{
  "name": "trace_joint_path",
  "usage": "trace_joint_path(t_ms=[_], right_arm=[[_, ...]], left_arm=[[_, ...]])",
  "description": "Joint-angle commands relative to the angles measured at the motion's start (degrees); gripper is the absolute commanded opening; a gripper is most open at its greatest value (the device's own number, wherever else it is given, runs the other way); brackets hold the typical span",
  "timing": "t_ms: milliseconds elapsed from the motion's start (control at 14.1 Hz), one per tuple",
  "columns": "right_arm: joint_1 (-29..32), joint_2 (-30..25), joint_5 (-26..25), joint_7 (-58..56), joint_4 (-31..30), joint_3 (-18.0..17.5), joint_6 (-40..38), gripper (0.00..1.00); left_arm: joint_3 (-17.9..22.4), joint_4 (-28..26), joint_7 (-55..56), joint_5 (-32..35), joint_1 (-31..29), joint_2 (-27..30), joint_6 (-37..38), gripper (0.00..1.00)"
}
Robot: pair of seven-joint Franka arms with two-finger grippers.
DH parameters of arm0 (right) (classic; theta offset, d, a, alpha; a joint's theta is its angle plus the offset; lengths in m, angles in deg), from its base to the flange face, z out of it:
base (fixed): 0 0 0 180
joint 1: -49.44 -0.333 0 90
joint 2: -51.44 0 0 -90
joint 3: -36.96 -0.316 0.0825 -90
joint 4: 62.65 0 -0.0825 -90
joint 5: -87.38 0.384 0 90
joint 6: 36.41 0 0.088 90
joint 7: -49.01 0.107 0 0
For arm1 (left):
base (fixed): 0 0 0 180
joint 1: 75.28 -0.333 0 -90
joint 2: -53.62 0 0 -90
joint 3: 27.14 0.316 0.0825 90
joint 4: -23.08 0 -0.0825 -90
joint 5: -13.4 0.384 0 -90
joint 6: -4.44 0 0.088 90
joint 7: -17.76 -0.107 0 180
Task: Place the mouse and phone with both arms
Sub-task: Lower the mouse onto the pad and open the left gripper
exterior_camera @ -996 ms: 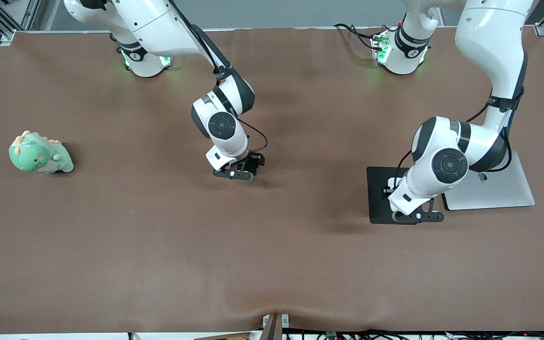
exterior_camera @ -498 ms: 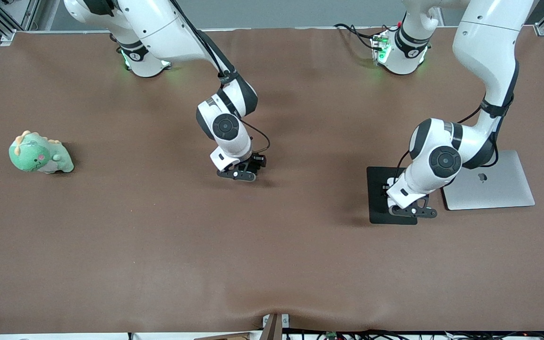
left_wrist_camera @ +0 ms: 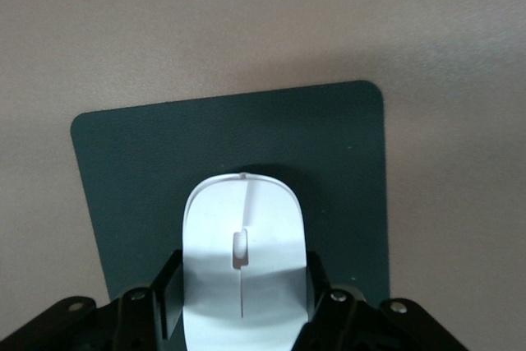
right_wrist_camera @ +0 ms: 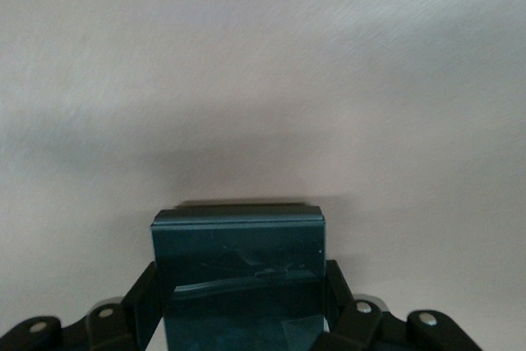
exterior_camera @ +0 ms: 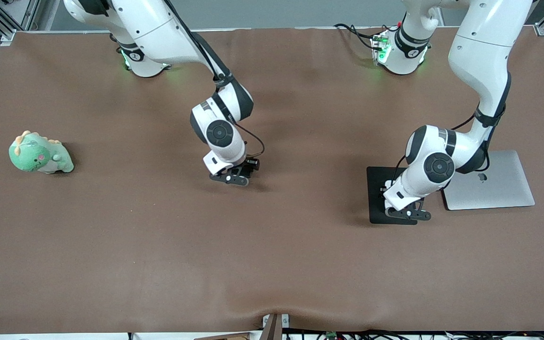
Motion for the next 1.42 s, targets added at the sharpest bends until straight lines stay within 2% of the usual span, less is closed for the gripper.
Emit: trace_joint_path(t_ms=[0, 71, 142, 356, 569, 996, 1138, 1351], right_arm=[[1.74, -3.49, 1.27, -1.44, -0.44, -0.46, -3.48, 0.0], [2.35, -4.28, 1.27, -1.44, -0.44, -0.37, -4.89, 0.0], [3.49, -5.24, 1.27, -1.61, -0.53, -0.37, -6.38, 0.0], [6.48, -7.62, 1.27, -3.8, -1.4, -0.28, -10.25, 0.0], [9.99, -11.39, 1.27, -7.83, -5.17, -0.28, -10.87, 0.0], [17.47, -16.94, 0.92, -17.34, -12.56, -0.2, -12.64, 0.0], [19.05, -17.29, 0.14, -18.3, -14.06, -0.11, -12.63, 0.0], [23.26, -18.95, -3.64, -23.92, -17.48, -0.11, -10.8, 0.0]], left_arm=[[-0.13, -0.22, -0.69, 1.18, -0.47, -0.29, -1.02, 0.37], [-0.13, -0.22, -0.68, 1.18, -0.47, -0.55, -1.02, 0.57], [-0.22, -0.13, -0.68, 1.18, -0.47, -0.64, -1.02, 1.0], [-0.3, -0.31, 0.02, 1.18, -0.47, -0.03, -0.85, 1.0], [-0.39, -0.22, 0.19, 1.09, -0.47, 2.25, 0.73, 1.0], [-0.83, 2.76, -0.77, 0.3, -3.02, 10.86, 14.95, 1.0], [-0.74, 5.74, -0.77, 0.3, -3.02, 12.45, 20.66, 1.0], [-0.74, 12.33, -0.6, 0.22, -3.02, 13.15, 29.71, 1.0]])
